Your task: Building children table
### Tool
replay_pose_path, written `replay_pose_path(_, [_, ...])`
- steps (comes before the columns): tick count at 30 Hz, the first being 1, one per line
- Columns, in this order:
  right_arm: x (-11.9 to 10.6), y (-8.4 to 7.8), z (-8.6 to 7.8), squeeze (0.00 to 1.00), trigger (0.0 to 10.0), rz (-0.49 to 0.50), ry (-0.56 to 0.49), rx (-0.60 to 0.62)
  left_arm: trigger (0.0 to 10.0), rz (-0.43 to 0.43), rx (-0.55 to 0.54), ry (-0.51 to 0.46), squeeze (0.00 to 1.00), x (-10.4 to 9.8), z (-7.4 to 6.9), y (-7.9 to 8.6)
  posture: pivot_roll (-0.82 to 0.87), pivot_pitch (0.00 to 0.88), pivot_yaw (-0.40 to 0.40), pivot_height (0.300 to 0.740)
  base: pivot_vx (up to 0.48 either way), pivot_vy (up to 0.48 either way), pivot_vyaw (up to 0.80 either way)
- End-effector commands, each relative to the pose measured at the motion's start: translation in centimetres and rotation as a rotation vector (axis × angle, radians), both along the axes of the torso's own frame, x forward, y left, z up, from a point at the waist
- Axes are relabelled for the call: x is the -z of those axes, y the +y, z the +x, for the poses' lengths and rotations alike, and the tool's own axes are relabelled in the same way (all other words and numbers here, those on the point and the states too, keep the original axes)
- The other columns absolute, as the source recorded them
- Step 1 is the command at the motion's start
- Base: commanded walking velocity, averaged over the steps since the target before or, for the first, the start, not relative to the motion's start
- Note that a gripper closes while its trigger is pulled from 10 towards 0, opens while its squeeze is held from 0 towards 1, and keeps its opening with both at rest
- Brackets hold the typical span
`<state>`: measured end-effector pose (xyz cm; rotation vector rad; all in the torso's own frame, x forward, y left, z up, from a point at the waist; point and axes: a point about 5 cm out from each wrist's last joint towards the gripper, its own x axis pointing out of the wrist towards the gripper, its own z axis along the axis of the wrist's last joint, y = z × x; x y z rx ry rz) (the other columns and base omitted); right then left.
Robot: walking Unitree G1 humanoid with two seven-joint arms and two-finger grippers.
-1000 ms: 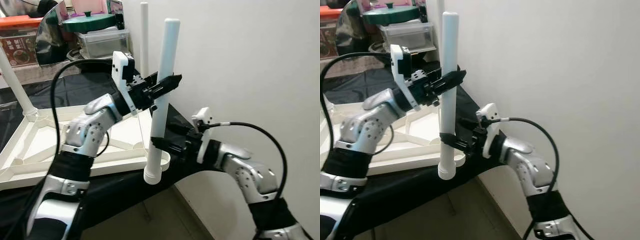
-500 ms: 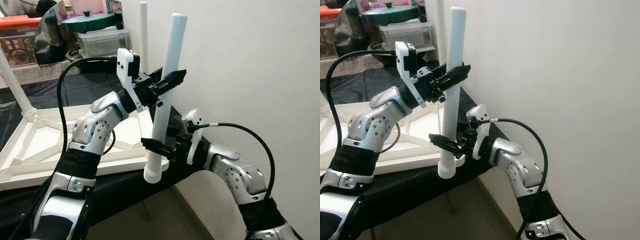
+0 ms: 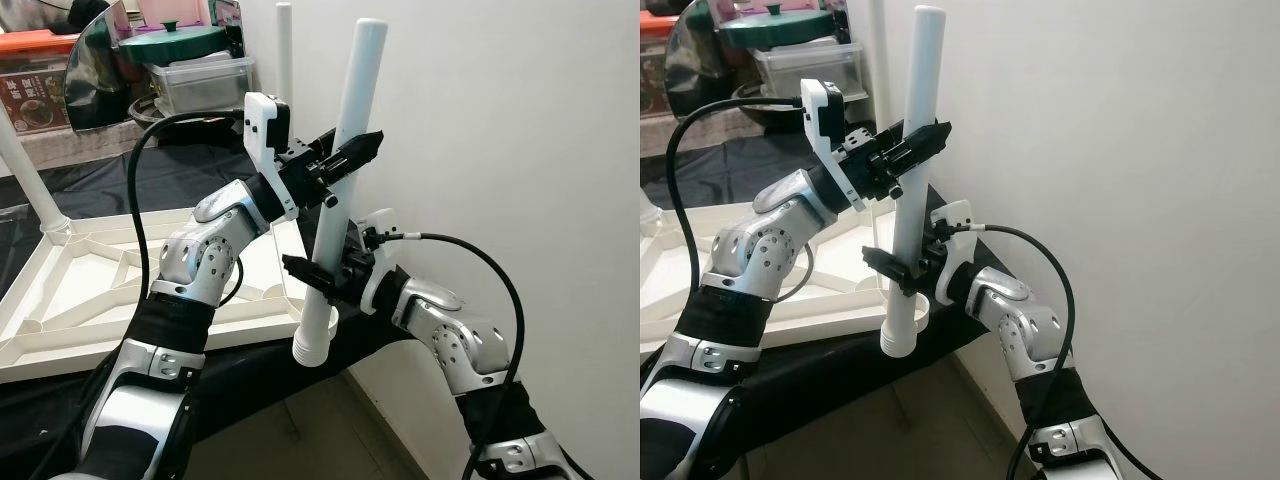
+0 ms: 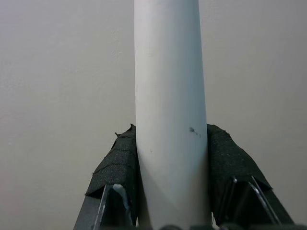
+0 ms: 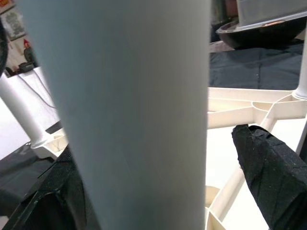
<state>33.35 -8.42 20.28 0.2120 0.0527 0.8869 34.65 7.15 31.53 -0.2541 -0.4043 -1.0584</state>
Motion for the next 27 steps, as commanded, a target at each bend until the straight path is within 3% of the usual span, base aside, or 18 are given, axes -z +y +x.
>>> replay_pose_path(1, [-0.3,0.1,0.3,0.0,10.0,0.007,-0.011,0.016,10.0,-0.017,-0.02,-0.044,0.0,-1.0,0.0,0.3,0.01,0.0,-0.007,0.74,0.0,0.0,0.0])
replay_pose_path(10, [-0.8,0.2,0.7,0.0,10.0,0.024,-0.018,0.033,10.0,-0.024,-0.017,-0.045,0.0,-1.0,0.1,0.1,0.01,0.0,-0.006,0.74,0.0,0.0,0.0])
replay_pose_path(27, [-0.4,1.2,-0.1,0.0,10.0,0.006,-0.029,-0.034,10.0,-0.027,-0.018,-0.05,0.0,-1.1,0.1,-0.1,0.01,0.0,-0.001,0.74,0.0,0.0,0.0])
